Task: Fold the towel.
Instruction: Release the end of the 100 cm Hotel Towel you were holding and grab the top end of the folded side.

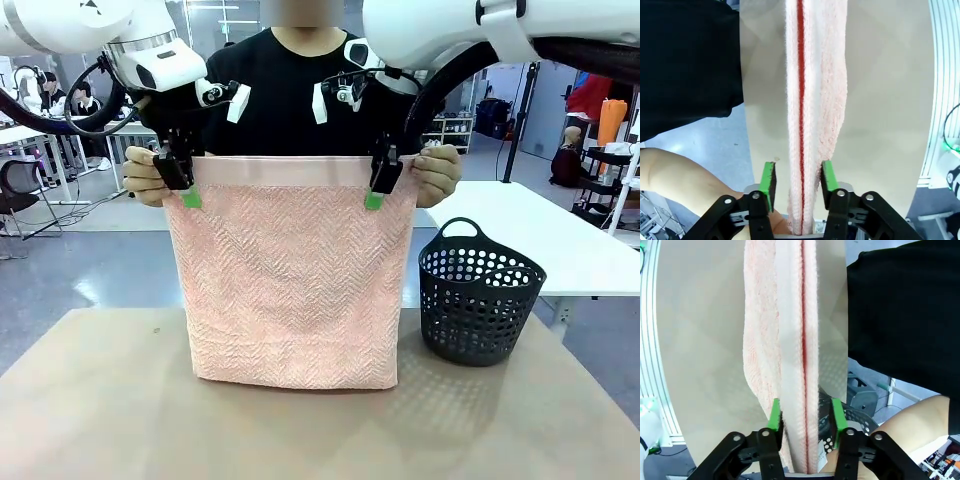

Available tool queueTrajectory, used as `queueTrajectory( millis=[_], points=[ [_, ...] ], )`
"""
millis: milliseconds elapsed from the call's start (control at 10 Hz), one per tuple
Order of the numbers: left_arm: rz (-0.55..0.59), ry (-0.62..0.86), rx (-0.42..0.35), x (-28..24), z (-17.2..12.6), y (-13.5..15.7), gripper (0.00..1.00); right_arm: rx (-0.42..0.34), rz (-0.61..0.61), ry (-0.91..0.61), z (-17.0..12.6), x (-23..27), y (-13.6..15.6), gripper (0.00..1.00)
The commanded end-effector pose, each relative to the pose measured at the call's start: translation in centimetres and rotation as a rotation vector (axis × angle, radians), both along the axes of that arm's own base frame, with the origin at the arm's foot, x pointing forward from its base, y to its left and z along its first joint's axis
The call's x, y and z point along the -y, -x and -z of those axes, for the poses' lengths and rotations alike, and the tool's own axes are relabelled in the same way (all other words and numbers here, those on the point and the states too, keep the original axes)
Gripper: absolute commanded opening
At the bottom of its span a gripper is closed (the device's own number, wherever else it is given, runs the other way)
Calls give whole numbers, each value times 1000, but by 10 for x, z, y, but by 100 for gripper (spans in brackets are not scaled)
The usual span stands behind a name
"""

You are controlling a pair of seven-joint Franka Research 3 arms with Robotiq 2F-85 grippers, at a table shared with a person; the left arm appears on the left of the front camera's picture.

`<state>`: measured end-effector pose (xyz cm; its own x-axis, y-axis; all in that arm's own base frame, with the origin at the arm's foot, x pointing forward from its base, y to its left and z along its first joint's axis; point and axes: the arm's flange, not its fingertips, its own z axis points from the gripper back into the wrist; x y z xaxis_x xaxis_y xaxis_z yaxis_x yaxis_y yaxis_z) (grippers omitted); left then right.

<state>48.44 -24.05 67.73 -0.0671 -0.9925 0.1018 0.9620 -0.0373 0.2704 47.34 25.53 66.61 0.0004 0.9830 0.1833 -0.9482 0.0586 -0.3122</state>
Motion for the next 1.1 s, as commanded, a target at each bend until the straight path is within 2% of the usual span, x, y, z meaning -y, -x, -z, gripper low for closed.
queueTrajectory(
  millis=[0,100,500,600,1000],
  points=[
    [-9,25,-30,-5,-3,3,0,-2,5,12,-3,2,-1,7],
    [-16,32,-28,-7,-3,2,0,-2,7,12,-2,2,-1,0],
    [-51,46,-11,-17,1,2,0,-16,30,-5,3,3,-6,0],
    [-16,20,-10,-6,-1,-2,0,-5,0,2,0,0,0,0],
    [-16,20,-10,-6,-1,-2,0,-5,0,2,0,0,0,0]
  ],
)
